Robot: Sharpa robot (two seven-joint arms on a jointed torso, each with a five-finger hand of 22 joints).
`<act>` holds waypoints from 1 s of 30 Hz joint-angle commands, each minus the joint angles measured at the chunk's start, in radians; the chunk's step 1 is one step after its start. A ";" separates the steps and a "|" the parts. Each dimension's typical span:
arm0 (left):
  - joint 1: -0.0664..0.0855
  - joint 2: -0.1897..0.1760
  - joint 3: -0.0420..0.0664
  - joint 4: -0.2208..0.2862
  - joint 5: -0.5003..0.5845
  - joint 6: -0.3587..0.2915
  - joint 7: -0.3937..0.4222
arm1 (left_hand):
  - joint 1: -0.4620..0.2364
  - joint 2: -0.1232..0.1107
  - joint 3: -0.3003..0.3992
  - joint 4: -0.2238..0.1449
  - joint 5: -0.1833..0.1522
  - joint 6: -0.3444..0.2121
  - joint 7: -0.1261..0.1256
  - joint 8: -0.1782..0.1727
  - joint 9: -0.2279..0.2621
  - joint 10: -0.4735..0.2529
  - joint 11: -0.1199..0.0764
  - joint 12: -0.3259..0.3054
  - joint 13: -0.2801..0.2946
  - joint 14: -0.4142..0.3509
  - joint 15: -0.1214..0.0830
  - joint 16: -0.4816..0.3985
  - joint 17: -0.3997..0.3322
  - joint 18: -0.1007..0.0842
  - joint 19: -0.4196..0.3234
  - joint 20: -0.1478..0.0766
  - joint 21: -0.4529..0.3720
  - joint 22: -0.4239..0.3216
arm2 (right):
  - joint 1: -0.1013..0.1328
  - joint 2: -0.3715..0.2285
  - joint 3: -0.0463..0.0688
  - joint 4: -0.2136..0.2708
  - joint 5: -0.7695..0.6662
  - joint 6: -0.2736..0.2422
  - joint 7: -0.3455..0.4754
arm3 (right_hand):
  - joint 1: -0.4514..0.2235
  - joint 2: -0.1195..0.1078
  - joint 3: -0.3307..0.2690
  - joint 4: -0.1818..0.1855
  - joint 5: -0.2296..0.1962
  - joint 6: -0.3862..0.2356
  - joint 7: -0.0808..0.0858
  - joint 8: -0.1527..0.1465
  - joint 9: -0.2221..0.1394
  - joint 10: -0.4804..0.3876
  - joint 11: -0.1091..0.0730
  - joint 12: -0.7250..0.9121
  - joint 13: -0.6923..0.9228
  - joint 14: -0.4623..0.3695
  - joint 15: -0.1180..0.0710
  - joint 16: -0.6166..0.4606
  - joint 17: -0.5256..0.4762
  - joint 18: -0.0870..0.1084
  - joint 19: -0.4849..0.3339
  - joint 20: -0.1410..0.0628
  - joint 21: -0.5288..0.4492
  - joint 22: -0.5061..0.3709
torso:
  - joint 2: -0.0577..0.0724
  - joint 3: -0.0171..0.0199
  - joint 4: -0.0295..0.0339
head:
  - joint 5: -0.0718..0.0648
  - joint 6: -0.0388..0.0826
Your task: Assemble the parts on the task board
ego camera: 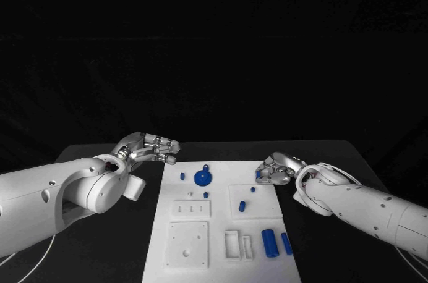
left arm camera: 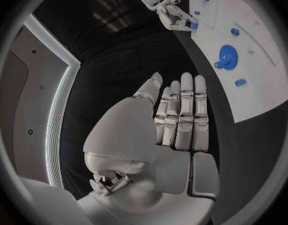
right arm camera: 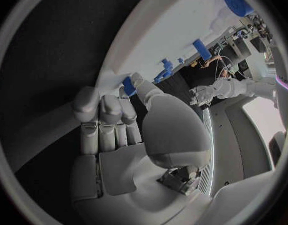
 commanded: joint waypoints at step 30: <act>0.003 0.156 0.001 -0.108 -0.199 0.160 -0.413 | -0.230 -0.035 -0.039 0.232 -0.017 0.125 -0.083 0.001 0.172 0.245 -0.117 0.299 0.117 0.065 -0.131 0.577 0.324 -0.037 0.057 -0.128 0.352 0.260 | 0.065 0.093 0.003 0.197 -0.148 -0.015 -0.275 | -0.015 -0.003 0.056 -0.017 0.000 0.045 -0.018 0.005 0.005 0.002 -0.013 -0.003 0.005 0.001 -0.008 -0.008 0.009 -0.004 0.046 -0.011 0.000 0.110 | -0.045 -0.0082 -0.0141 | 0.042 0.005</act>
